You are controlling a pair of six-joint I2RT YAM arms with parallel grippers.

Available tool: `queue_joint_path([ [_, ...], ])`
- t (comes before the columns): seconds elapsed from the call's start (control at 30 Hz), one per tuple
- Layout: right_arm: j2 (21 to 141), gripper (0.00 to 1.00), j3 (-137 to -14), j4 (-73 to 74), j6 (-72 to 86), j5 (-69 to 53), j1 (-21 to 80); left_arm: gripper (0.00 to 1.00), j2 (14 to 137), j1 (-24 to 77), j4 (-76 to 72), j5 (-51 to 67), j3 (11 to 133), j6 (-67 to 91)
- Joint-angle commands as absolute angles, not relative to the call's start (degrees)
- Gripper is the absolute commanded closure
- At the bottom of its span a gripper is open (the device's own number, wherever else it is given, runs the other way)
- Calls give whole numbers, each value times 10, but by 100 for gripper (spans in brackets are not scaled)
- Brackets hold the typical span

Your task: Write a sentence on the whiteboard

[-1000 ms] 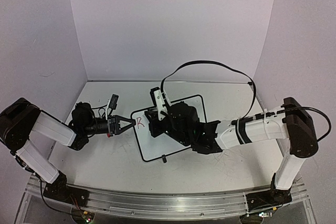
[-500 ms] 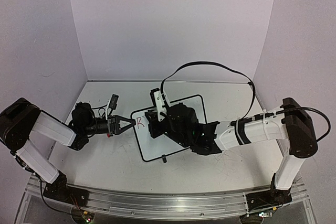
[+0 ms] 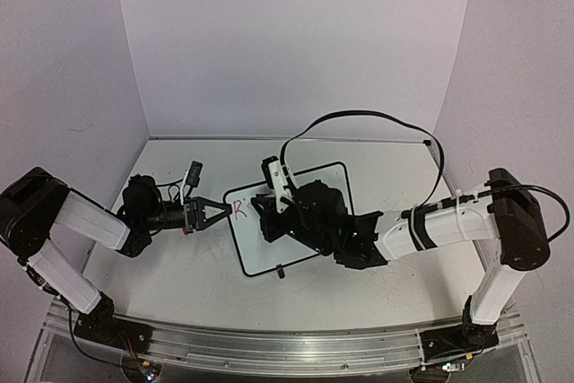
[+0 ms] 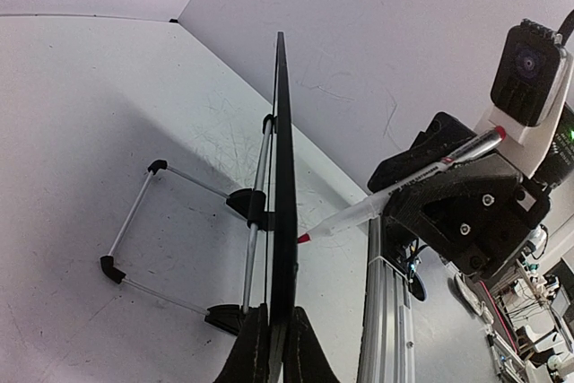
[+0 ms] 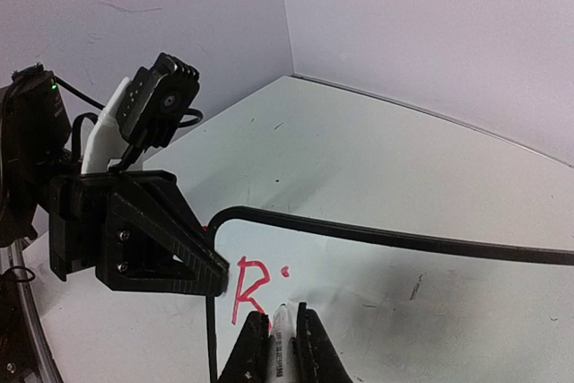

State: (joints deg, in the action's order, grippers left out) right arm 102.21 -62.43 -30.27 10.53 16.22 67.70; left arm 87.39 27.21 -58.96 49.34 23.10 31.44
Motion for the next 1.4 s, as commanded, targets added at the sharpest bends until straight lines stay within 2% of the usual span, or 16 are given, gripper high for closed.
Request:
queue_joint_path([
  [0.0,1028,100,-651,-315,96,182,680,100,859,274,-584,520,230,330],
  [0.63,1048,100,-671,-298,95,196,679,100,855,274,-582,519,228,327],
  [1.37,1042,100,-635,-283,138,192,684,100,854,274,-580,517,228,326],
])
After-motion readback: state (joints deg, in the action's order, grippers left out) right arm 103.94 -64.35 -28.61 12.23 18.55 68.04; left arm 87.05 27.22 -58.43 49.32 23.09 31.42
